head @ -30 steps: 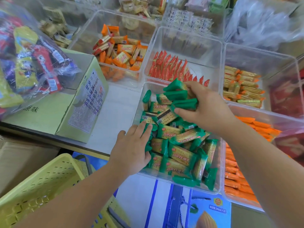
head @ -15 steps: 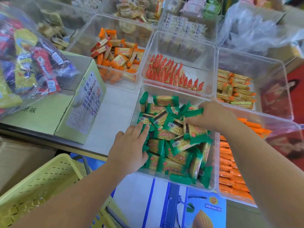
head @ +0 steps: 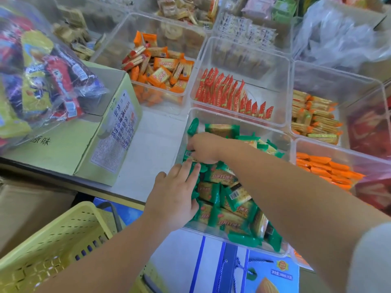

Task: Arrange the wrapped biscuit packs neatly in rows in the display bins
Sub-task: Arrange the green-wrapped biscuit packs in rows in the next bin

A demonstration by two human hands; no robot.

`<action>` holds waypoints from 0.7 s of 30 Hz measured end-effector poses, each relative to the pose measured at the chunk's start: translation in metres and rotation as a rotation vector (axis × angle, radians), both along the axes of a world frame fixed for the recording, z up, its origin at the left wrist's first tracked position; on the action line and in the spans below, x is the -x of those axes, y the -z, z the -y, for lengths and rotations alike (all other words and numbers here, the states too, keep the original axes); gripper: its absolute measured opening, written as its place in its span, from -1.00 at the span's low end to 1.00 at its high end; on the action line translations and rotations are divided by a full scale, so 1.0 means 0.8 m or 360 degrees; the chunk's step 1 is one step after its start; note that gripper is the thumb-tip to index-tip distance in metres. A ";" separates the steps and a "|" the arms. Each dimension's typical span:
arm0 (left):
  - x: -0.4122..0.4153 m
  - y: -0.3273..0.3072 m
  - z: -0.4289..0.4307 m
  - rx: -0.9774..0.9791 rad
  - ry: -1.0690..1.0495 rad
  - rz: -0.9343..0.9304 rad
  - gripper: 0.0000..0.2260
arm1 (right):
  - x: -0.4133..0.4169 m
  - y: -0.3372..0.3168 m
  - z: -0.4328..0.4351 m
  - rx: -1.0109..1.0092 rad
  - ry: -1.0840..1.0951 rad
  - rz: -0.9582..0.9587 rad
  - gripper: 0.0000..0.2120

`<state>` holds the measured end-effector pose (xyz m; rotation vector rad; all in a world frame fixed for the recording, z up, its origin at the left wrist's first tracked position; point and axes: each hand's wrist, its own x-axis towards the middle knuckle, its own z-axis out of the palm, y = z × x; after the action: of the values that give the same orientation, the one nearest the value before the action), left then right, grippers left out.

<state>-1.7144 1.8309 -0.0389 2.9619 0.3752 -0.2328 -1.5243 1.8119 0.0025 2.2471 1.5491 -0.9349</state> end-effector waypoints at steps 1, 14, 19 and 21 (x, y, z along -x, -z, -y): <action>0.000 0.000 0.000 -0.0002 0.0001 -0.0002 -0.23 | -0.001 0.010 -0.006 0.0096 -0.0067 0.0097 -0.77; -0.001 0.000 0.000 -0.0002 0.0004 -0.0042 -0.24 | -0.033 0.073 0.005 -0.0159 0.0087 0.0079 -0.40; -0.001 -0.001 0.001 -0.0018 0.0003 -0.0061 -0.24 | -0.033 0.074 0.006 -0.0170 0.0066 0.0135 -0.51; -0.002 -0.001 0.002 -0.0027 0.0000 -0.0068 -0.25 | -0.035 0.066 0.012 -0.0234 0.0129 -0.0013 -0.59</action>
<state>-1.7131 1.8296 -0.0377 2.9777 0.3839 -0.2946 -1.4959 1.8023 -0.0502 2.4263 1.5887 -0.8784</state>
